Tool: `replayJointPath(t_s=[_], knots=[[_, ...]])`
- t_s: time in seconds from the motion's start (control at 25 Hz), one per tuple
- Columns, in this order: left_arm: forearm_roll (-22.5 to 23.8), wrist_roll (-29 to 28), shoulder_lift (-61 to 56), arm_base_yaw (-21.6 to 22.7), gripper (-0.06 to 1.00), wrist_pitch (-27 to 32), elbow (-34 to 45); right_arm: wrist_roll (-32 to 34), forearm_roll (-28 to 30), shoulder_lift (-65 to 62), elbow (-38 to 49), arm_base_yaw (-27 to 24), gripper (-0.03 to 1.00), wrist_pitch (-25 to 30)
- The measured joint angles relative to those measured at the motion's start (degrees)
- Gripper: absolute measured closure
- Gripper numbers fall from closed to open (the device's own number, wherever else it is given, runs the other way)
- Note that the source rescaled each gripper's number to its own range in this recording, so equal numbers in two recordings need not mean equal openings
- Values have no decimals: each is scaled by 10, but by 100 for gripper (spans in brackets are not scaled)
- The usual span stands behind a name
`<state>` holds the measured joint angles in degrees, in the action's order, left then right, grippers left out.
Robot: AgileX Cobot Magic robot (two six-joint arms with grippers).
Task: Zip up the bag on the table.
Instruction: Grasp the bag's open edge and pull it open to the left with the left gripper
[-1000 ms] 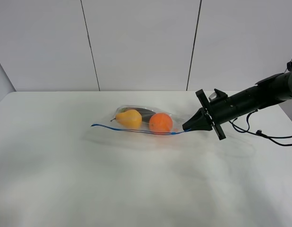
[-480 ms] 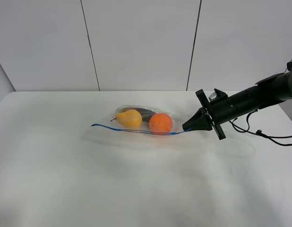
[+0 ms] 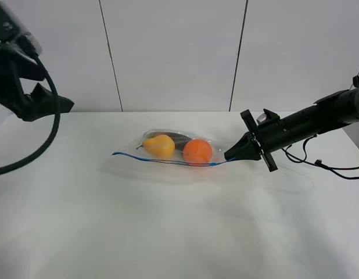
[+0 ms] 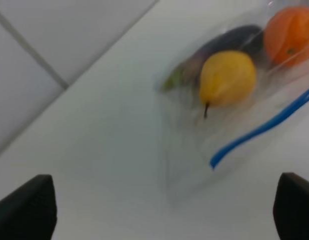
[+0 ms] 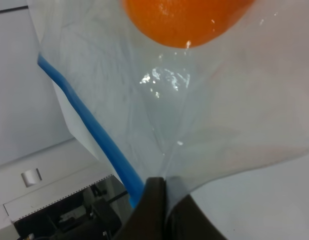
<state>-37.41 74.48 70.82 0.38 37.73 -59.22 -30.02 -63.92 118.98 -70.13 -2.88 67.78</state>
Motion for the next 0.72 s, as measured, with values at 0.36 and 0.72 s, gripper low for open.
replayJointPath(t_s=[0.36, 0.72], knots=[[-44, 63, 109, -165, -6, -116, 0, 0, -10, 0, 0, 0, 97, -3], [-46, 51, 237, -336, -6, -259, 0, 0, -11, 0, 0, 0, 97, -5]])
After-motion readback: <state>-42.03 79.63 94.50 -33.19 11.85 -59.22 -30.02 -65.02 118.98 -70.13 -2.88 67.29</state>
